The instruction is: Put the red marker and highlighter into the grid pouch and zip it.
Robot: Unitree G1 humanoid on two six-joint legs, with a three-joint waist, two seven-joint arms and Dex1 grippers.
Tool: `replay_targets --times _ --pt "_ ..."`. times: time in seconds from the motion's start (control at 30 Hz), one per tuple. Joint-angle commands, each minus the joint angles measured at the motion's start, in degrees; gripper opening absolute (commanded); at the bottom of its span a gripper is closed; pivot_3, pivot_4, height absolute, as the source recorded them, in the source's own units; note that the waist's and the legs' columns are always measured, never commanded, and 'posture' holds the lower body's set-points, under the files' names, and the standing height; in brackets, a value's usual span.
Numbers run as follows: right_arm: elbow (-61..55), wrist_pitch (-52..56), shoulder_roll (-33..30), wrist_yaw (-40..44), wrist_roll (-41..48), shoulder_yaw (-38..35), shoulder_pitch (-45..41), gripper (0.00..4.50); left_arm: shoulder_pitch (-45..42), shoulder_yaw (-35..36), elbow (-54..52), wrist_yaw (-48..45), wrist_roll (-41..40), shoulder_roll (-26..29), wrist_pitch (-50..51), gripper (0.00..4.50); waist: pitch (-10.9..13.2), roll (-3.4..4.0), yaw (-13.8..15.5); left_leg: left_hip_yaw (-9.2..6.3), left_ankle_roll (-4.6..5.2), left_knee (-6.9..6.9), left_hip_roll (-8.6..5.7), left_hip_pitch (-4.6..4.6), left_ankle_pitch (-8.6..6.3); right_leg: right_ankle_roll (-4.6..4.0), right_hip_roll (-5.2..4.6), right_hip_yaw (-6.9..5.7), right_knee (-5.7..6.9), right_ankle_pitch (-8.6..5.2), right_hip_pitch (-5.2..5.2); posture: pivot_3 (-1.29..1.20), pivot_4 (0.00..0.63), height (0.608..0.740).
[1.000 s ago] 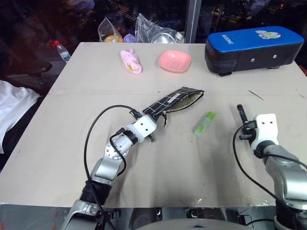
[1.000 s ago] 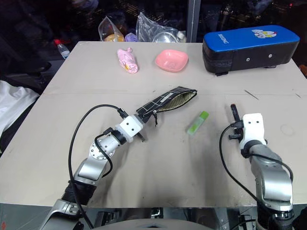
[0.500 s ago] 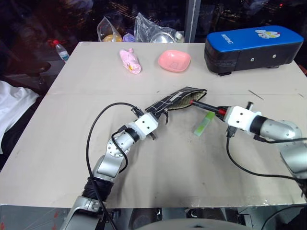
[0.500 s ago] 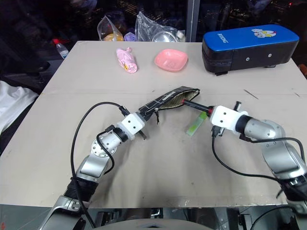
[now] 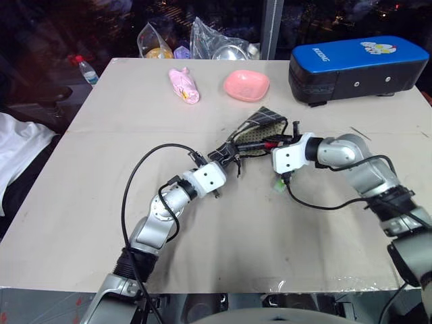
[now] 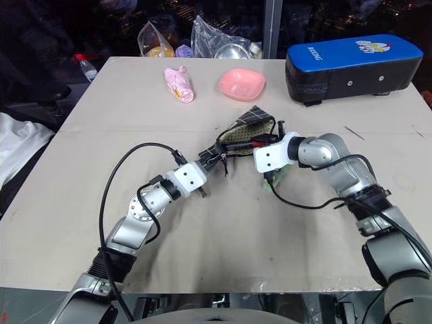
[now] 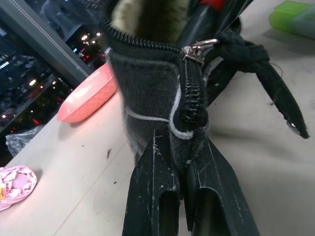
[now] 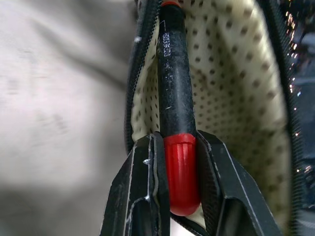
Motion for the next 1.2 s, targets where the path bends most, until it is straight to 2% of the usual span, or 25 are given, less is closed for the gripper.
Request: replay_targets --times 0.03,0.07,0.1,0.13,0.17,0.3,0.43,0.57,0.7,0.8,0.9,1.0,1.2 --pt "2.4 -2.2 0.1 -3.2 -2.5 -1.1 -2.4 2.80 -0.3 -0.1 -2.2 0.0 -0.3 -0.4 -0.7 0.00 0.0 0.00 0.0 0.01 0.00 0.00 0.00 -0.01 0.00 0.00 -0.01 0.00 0.00 0.00 0.00 0.00 0.150 0.740" --pt "2.9 -2.4 0.0 -3.7 -2.9 -1.4 -2.6 3.09 -0.2 0.0 -2.3 0.1 -0.3 -0.4 -0.6 0.00 0.0 0.00 0.0 0.01 0.00 0.00 0.00 -0.01 0.00 0.00 -0.01 0.00 0.01 0.00 0.00 0.00 0.150 0.740" --pt "3.5 -2.5 -0.3 -4.1 -3.3 -1.6 -2.8 3.75 -0.1 0.1 -2.3 0.1 -0.5 -0.5 -0.5 0.00 0.0 0.00 0.0 0.02 0.00 0.00 0.00 0.00 0.00 0.00 -0.01 0.00 0.02 0.00 0.00 0.00 0.150 0.740" --pt "4.0 -2.7 -0.5 -4.6 -3.6 -1.9 -2.9 4.20 0.1 0.2 -2.3 0.2 -0.7 -0.6 -0.3 0.00 0.0 0.00 -0.1 0.02 0.00 0.00 0.00 0.00 0.00 0.00 -0.01 0.00 0.02 0.00 0.00 0.00 0.150 0.740" --pt "4.3 -2.8 -0.7 -4.9 -3.7 -2.1 -3.0 4.38 0.1 0.3 -2.3 0.2 -0.8 -0.7 -0.3 0.00 0.0 0.00 -0.1 0.02 -0.01 0.01 0.00 0.00 0.00 0.00 -0.01 0.00 0.04 0.00 0.00 0.00 0.150 0.740" --pt "4.3 -3.1 -1.5 -6.7 -2.5 -4.4 -2.8 4.38 0.1 1.1 -2.0 0.5 -2.3 -1.4 0.8 0.00 0.0 0.01 -0.2 0.02 -0.01 0.01 0.01 0.01 0.01 0.00 -0.01 0.00 0.07 0.00 -0.01 0.00 0.150 0.740" --pt "-0.6 1.5 -2.0 -4.2 7.1 -10.7 1.2 4.38 -0.3 2.2 -2.4 0.2 -4.4 -2.1 2.2 0.00 0.0 0.01 0.0 0.02 -0.01 0.04 0.02 0.00 0.01 0.00 -0.02 0.00 0.08 0.00 0.00 0.00 0.150 0.740" --pt "-11.4 16.8 -2.4 0.8 17.2 -17.0 8.4 4.38 -0.4 3.6 -3.7 0.0 -6.8 -2.4 4.2 0.00 0.0 0.01 0.0 0.00 -0.01 0.05 0.03 0.01 0.01 0.00 -0.03 0.00 0.12 0.00 0.00 0.00 0.150 0.740" --pt "-25.9 41.0 -1.3 1.7 25.1 -21.2 18.5 4.38 -0.7 4.8 -4.7 0.1 -9.2 -3.4 6.5 0.00 0.0 0.01 0.2 -0.05 -0.01 0.06 0.04 0.00 0.00 0.00 -0.04 -0.02 0.15 0.01 0.01 0.00 0.150 0.740" --pt "-35.2 58.6 2.8 -3.5 27.9 -22.8 24.9 4.38 -1.1 5.8 -6.2 -0.1 -12.8 -5.4 10.5 0.00 0.0 0.01 0.0 -0.09 0.00 0.08 0.04 0.00 0.00 -0.01 -0.04 -0.01 0.21 0.01 0.00 0.00 0.150 0.740" --pt "-41.7 72.5 9.9 -10.4 30.2 -24.9 27.3 4.38 -1.9 7.1 -9.9 -0.6 -18.7 -7.9 18.3 0.00 0.0 0.01 -0.2 -0.14 0.00 0.08 0.03 0.00 0.00 -0.01 -0.03 -0.01 0.26 0.01 0.00 0.00 0.150 0.740" --pt "-45.6 81.7 14.9 -15.6 31.0 -26.8 27.5 4.38 -3.3 8.9 -13.8 -0.1 -24.2 -9.5 27.2 0.00 0.0 0.01 -0.1 -0.18 0.00 0.10 0.01 -0.02 0.00 -0.01 -0.02 -0.02 0.28 0.01 0.00 0.00 0.150 0.740" --pt "-50.7 92.3 22.6 -24.1 31.1 -25.4 27.3 4.38 -7.1 10.9 -16.7 2.0 -27.2 -10.1 36.0 0.00 0.0 0.00 -0.1 -0.25 0.00 0.10 -0.05 -0.04 0.00 -0.01 0.00 -0.03 0.24 0.00 0.01 0.00 0.150 0.740"
